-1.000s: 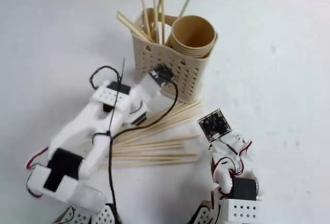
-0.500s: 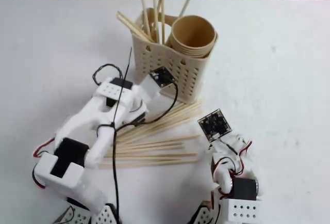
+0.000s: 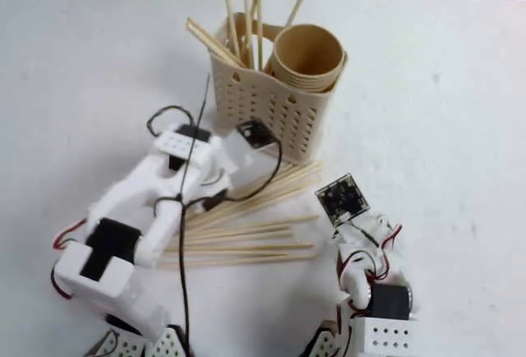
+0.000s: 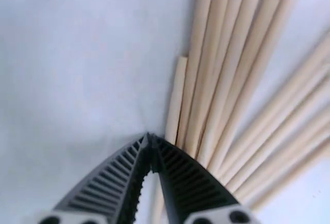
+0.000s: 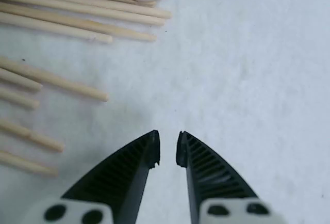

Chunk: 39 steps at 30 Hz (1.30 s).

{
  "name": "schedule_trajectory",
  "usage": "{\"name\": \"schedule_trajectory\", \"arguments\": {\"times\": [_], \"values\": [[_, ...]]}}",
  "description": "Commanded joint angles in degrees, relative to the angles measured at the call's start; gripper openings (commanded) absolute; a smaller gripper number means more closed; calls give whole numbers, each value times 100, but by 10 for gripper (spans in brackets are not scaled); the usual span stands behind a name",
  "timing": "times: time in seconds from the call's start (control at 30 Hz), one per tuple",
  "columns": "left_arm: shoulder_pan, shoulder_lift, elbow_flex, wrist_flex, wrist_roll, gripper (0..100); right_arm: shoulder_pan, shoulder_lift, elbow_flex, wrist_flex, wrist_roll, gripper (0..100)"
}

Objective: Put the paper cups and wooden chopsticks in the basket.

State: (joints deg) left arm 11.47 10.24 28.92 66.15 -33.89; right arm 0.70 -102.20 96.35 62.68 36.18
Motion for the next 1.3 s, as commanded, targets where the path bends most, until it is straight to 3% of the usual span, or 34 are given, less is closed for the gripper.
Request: {"name": "schedule_trajectory", "arguments": {"times": [0.0, 0.4, 0.63, 0.83, 1.03, 1.27], "values": [[-470, -22, 35, 211, -237, 22, -31, -40, 53, -48, 35, 70], [-1349, -40, 18, 404, -897, 22, -31, -40, 53, -48, 35, 70], [-901, -1314, 325, 413, -905, 24, -31, -40, 53, -48, 35, 70], [-462, -2607, 1257, 158, -554, 138, -31, -40, 53, -48, 35, 70], [-409, -2211, 1582, -413, -554, 116, -22, -40, 53, -48, 35, 70], [-637, -857, 1090, -695, -563, 112, -22, -40, 53, -48, 35, 70]]}}
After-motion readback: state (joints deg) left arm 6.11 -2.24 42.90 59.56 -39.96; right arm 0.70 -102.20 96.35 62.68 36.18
